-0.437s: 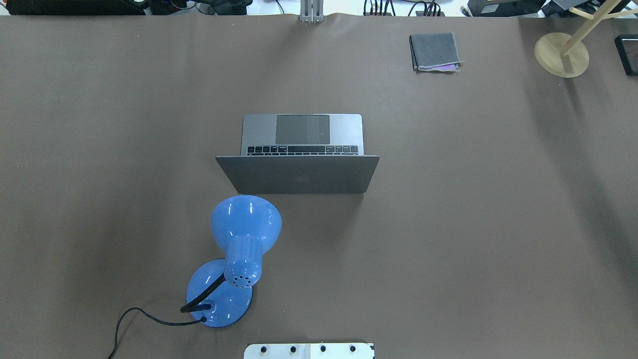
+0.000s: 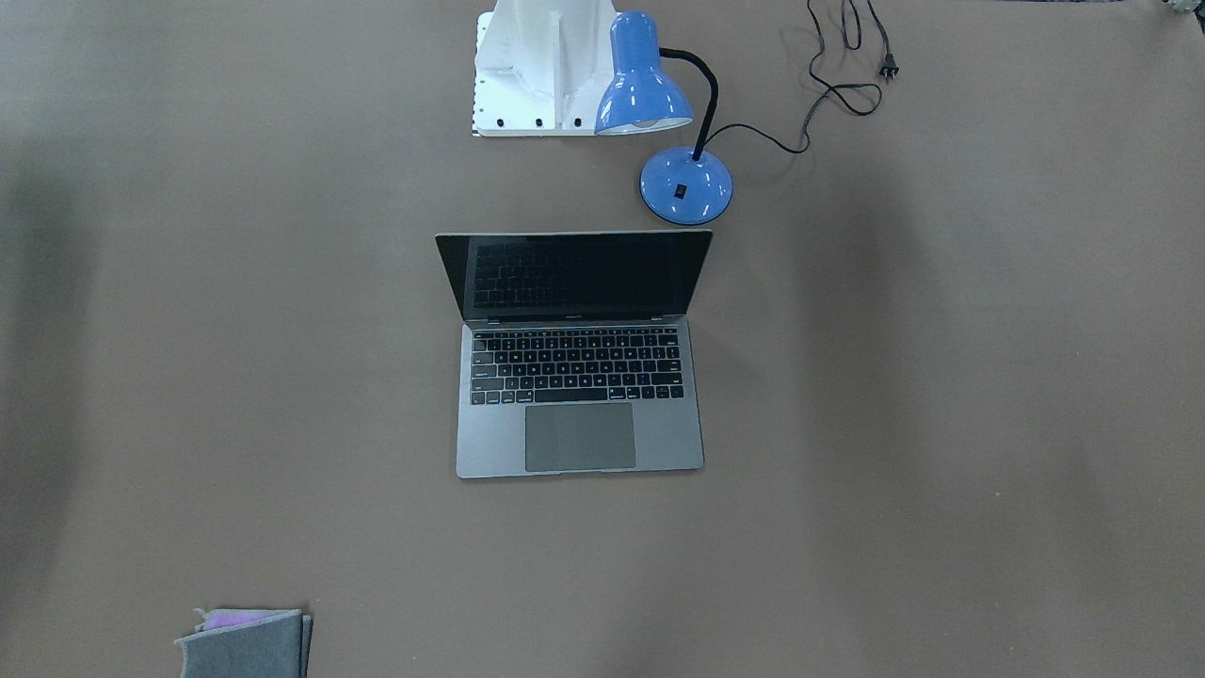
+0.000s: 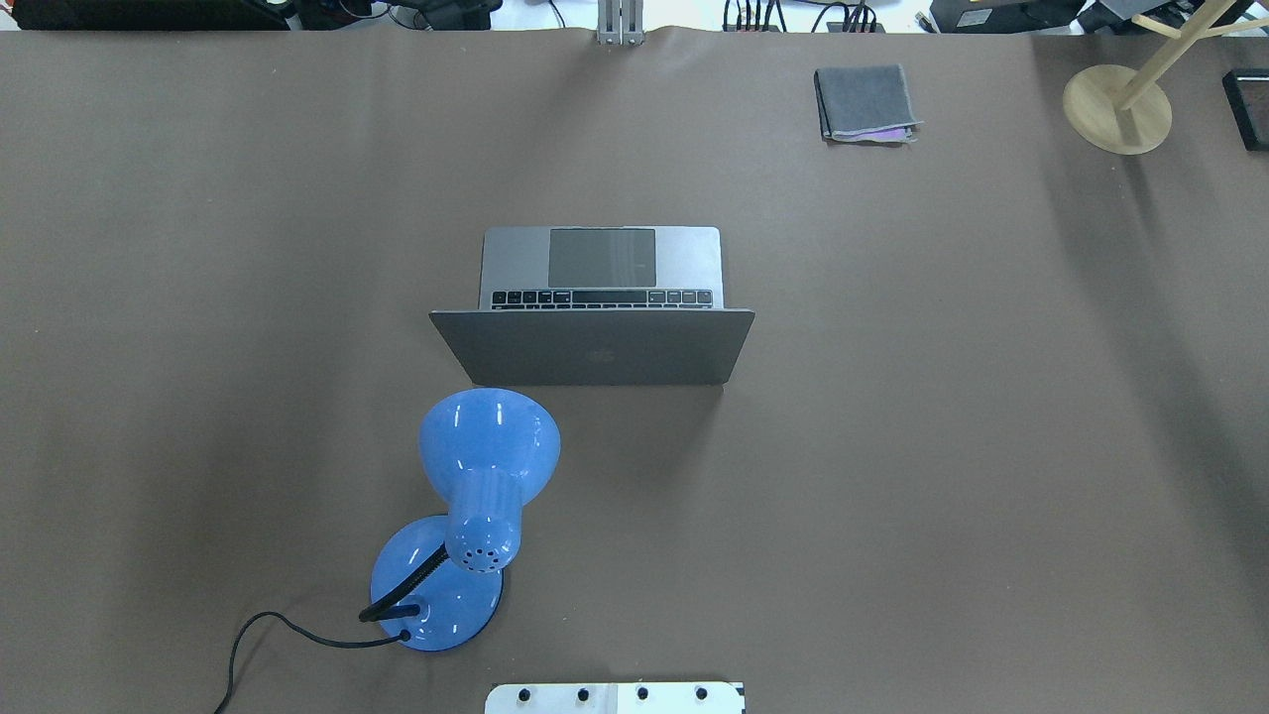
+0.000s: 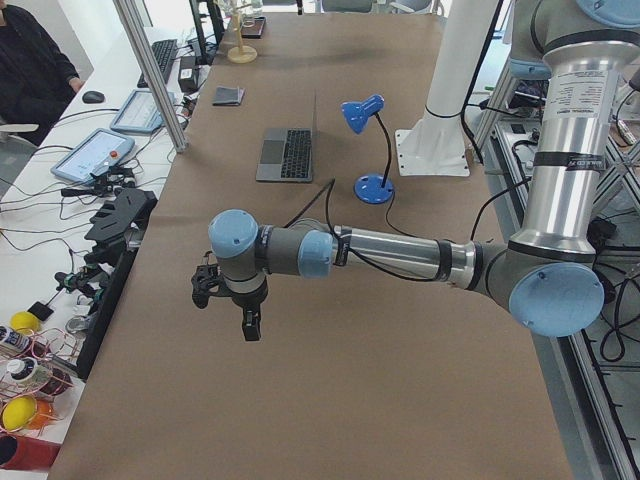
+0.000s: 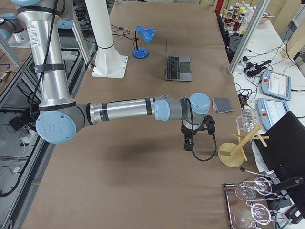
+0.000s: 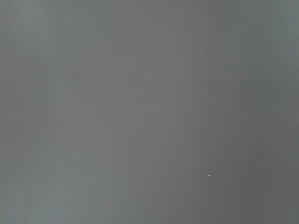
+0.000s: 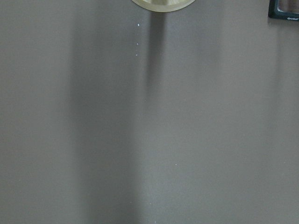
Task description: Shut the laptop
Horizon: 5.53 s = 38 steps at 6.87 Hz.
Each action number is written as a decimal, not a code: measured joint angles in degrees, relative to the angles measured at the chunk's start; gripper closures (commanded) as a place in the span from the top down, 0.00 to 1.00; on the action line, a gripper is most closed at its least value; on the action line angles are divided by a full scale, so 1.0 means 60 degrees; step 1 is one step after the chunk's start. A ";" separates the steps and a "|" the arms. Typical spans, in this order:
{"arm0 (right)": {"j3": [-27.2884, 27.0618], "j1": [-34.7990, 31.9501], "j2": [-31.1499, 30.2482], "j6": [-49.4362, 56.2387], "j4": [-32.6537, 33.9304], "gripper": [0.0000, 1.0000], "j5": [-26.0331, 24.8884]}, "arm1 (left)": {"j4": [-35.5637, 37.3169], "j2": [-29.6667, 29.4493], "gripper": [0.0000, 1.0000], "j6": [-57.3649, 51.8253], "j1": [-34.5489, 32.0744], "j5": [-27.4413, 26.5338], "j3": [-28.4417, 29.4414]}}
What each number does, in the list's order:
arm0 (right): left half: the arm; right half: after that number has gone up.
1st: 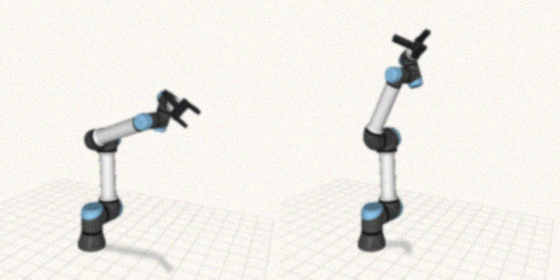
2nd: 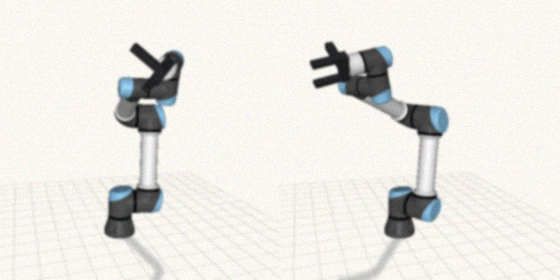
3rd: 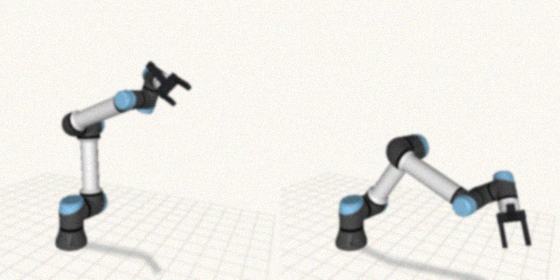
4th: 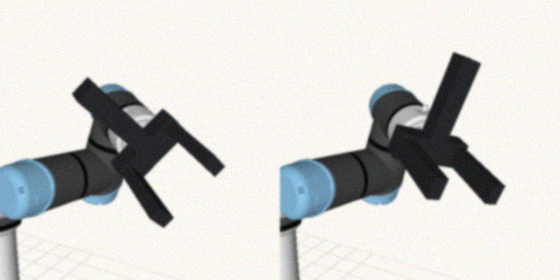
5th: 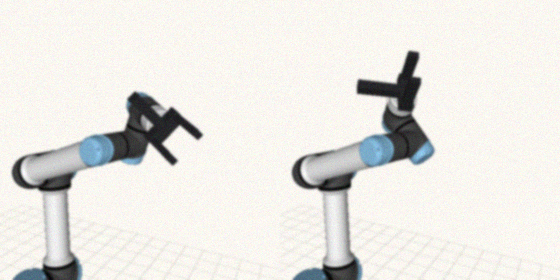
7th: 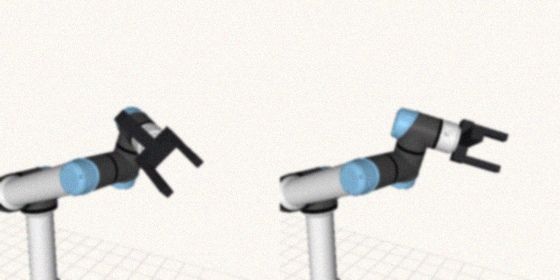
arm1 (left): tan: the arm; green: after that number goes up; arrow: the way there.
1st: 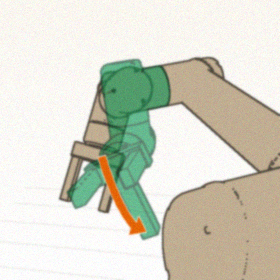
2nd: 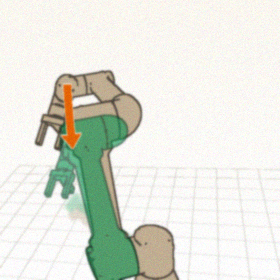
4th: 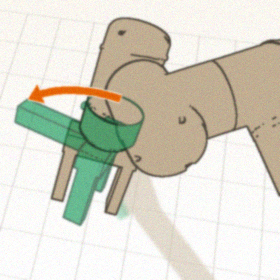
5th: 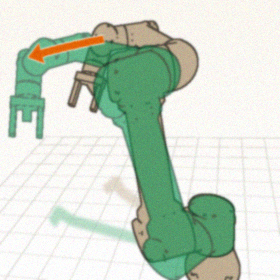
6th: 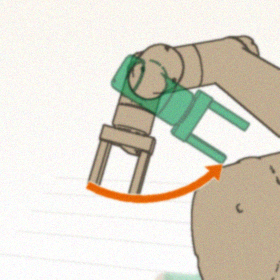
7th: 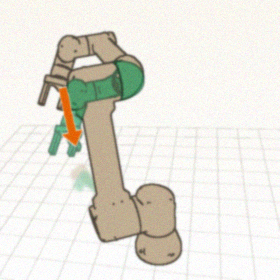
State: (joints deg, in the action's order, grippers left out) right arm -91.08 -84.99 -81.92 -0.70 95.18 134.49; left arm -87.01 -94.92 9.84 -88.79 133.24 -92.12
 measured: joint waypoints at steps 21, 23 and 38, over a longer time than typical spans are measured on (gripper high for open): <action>0.0479 0.0498 0.1471 -0.1123 -0.0003 1.00 -0.0017 | -0.0058 -0.1680 0.98 0.2393 0.0524 0.0590 -0.0309; 0.0670 0.1090 0.2284 -0.2792 -0.0046 1.00 0.0450 | -0.1110 -0.2253 0.98 0.4288 0.1778 0.1168 -0.0394; -0.2984 0.6863 0.2988 -1.2399 -0.3599 0.00 0.1159 | -0.3999 -0.3662 0.00 1.3185 0.6516 0.1936 -0.2118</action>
State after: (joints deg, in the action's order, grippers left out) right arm -108.99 -43.81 -63.99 -75.09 73.58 141.44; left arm -111.00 -116.89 88.95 -49.70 144.86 -104.83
